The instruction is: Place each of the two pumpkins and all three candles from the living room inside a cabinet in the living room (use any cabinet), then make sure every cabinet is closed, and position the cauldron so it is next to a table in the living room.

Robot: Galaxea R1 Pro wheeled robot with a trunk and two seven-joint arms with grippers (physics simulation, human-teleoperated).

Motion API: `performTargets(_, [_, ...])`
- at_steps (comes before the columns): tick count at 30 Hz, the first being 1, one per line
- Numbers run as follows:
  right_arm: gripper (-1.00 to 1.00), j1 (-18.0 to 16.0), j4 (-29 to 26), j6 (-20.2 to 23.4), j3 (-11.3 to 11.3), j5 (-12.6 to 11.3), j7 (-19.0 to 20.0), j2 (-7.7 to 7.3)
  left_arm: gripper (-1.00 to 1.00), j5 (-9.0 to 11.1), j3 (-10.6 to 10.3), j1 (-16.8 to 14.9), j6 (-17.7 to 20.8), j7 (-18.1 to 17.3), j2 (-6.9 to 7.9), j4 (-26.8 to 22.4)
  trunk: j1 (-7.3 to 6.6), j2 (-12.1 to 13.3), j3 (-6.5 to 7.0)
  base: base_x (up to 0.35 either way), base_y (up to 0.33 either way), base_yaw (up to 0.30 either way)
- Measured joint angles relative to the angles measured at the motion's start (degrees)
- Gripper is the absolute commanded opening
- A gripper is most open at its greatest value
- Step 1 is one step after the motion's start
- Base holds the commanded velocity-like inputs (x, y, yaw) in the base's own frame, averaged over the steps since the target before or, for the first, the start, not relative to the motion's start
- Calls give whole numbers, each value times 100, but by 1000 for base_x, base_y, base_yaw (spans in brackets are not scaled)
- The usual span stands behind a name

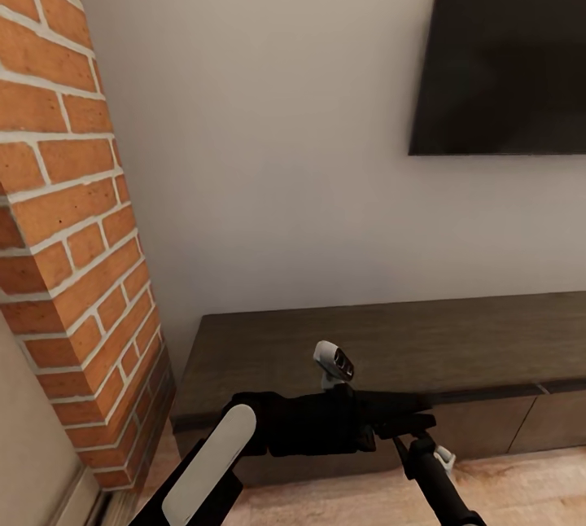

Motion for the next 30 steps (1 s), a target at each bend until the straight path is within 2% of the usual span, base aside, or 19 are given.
performTargets(6, [100, 0, 0, -16, 1, -151, -35, 0, 100, 0, -7, 0, 0, -1, -4, 0, 0, 0, 0, 5, -5, 0])
performTargets(11, [100, 0, 147, -18, -3, -170, -43, -3, 100, 0, -14, 0, 0, -4, -4, 0, -1, 0, 0, 62, -70, 0])
performTargets(15, [100, 0, 537, -25, -1, -214, -22, -8, 100, 0, -17, 0, 0, -1, -4, 1, 0, 0, 0, 39, -39, 0])
performTargets(30, [100, 0, 641, -27, 4, -227, 22, -8, 100, 0, -11, 0, 0, -8, -1, 1, 0, 0, 0, 96, -3, 0])
